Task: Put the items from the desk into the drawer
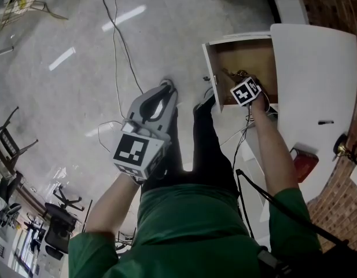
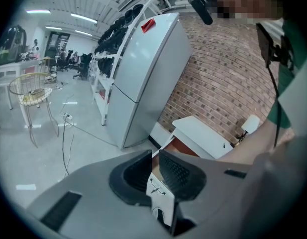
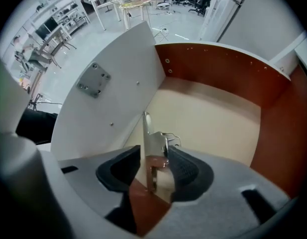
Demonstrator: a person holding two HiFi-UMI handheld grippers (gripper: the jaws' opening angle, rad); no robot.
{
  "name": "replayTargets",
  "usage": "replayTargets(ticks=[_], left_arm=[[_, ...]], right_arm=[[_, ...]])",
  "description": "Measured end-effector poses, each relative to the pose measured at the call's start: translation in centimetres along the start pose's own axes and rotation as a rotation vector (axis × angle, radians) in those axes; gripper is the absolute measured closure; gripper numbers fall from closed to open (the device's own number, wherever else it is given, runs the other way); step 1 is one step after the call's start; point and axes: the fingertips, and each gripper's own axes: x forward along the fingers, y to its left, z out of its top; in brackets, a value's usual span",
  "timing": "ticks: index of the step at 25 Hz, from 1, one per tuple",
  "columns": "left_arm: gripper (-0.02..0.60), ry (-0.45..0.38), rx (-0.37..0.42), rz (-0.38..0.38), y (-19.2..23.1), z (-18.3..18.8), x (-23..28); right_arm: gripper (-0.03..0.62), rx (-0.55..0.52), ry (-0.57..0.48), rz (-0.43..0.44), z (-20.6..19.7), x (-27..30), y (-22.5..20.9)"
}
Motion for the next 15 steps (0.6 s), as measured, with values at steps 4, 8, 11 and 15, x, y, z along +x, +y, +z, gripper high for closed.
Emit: replayTargets(ticks=[4,8,11,15], left_arm=[[0.538,-0.006,0.009,-0.003,-0.5,0.5,0.2],[0.538,-0.018,0.026,-0.005,-1.4,1.4,0.2],[0.538,-0.034,0.041,-0.011,-2.2,2.8,0.0],[0.538,-0.076,0.068,-0.023,-3.7,5.7,-0.6]], right_arm=[[0.395,0.07,-0.031,-0.077,0.0,-0.9,-1.2],[0.423,0.199,-0.121,-0.111,0.6,-3.5,-2.3],[0.455,0.22,-0.223,-0.083,2.6,-6.7,-1.0],[0.477,0.216,-0.354,-0.077,5.6,-12.0,0.7]])
